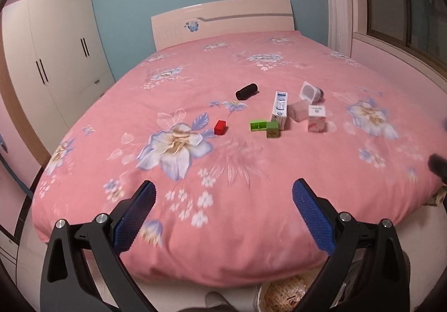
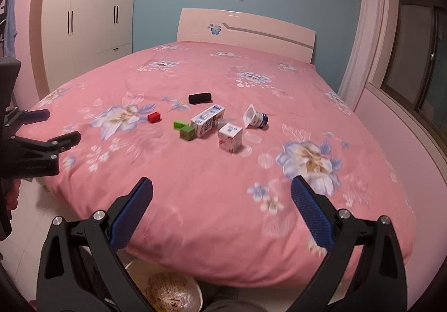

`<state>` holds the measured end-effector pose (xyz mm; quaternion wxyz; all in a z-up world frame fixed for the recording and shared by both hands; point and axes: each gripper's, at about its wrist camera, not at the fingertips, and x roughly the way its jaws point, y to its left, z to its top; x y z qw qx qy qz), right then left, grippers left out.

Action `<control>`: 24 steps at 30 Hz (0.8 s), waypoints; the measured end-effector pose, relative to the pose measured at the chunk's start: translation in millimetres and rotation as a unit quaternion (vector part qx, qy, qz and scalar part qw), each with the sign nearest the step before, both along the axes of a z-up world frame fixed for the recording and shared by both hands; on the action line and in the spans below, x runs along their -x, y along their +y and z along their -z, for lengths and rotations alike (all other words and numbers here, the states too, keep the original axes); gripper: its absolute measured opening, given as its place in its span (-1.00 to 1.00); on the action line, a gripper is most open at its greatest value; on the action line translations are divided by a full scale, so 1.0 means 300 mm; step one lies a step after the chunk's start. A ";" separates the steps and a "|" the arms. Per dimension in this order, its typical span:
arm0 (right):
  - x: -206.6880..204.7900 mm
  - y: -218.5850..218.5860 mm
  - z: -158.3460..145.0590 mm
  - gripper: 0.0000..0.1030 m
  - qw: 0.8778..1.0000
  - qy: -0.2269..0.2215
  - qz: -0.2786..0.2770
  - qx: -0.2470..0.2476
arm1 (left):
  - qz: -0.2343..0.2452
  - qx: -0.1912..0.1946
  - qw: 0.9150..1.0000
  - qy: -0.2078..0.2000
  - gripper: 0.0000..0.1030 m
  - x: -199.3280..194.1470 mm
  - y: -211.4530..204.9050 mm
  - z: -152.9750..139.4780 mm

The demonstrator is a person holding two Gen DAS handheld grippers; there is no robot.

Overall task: Collect trash
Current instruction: 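Move both tools over the bed toward the red block and white box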

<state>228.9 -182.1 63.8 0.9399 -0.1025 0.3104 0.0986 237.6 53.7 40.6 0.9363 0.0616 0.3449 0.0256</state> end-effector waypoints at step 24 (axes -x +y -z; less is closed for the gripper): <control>-0.902 0.015 0.497 0.87 0.990 0.135 -0.022 0.023 | 0.015 0.012 0.990 0.137 0.93 -0.882 0.124 0.472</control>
